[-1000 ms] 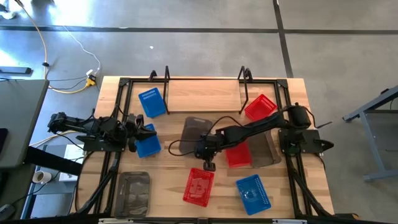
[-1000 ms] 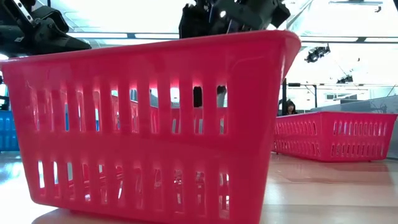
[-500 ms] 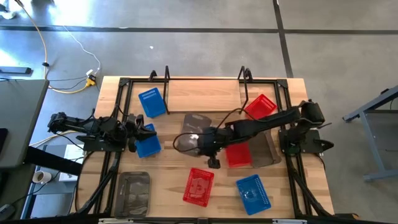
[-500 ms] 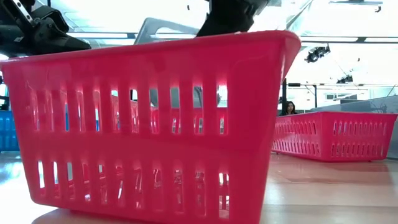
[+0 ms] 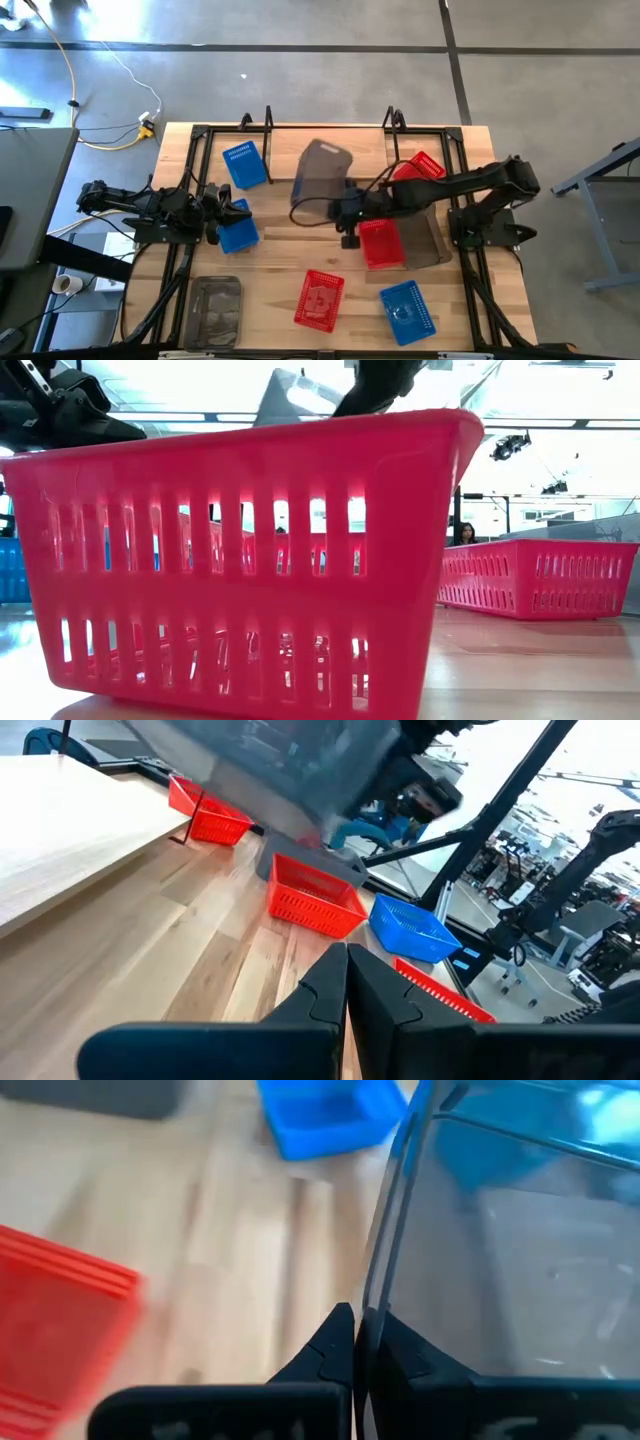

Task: Stack baskets on shelf by color
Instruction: Put the middle black bin on the shelf

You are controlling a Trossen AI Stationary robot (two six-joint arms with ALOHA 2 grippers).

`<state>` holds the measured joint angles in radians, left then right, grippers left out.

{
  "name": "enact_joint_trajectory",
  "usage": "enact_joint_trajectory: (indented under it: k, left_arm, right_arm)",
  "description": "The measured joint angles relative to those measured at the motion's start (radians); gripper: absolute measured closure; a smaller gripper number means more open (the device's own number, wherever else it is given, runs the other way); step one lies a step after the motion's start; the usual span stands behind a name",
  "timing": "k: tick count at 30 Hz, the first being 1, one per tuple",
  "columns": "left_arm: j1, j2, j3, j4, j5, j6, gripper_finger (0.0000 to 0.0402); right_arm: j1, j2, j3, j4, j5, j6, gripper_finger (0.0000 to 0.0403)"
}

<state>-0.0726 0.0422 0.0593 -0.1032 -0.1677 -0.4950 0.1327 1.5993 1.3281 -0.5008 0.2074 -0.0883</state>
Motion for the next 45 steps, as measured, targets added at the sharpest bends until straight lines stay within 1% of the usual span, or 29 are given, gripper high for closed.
enact_joint_trajectory:
  k: [5,12,14,18,25,28,33,45]
  left_arm:
    - [0.000,0.000,0.000,0.000,0.000,0.000,0.0401]
    - [0.000,0.000,0.000,0.000,0.002,0.000,0.0401]
    - [0.000,0.000,0.000,0.000,0.002,0.000,0.0401]
    - [0.000,0.000,0.000,0.000,0.001,0.000,0.0401]
    - [0.000,0.000,0.000,0.000,0.001,0.000,0.0401]
    - [0.000,0.000,0.000,0.000,0.000,0.000,0.0401]
    - [0.000,0.000,0.000,0.000,-0.001,0.000,0.0401]
    - [0.000,0.000,0.000,0.000,-0.002,0.000,0.0401]
  right_arm:
    - [-0.044,-0.041,0.000,-0.069,0.082,-0.120,0.0403]
    - [-0.153,-0.052,0.000,-0.199,0.068,-0.311,0.0403]
    - [-0.192,-0.049,0.000,-0.218,0.037,-0.365,0.0403]
    - [-0.279,-0.047,0.000,-0.226,-0.069,-0.425,0.0403]
    - [-0.398,-0.036,0.000,-0.222,-0.117,-0.488,0.0403]
    - [-0.418,-0.008,0.000,-0.221,-0.162,-0.490,0.0403]
    - [-0.419,0.047,0.000,-0.220,-0.155,-0.519,0.0403]
    - [-0.418,0.143,0.000,-0.201,-0.151,-0.530,0.0403]
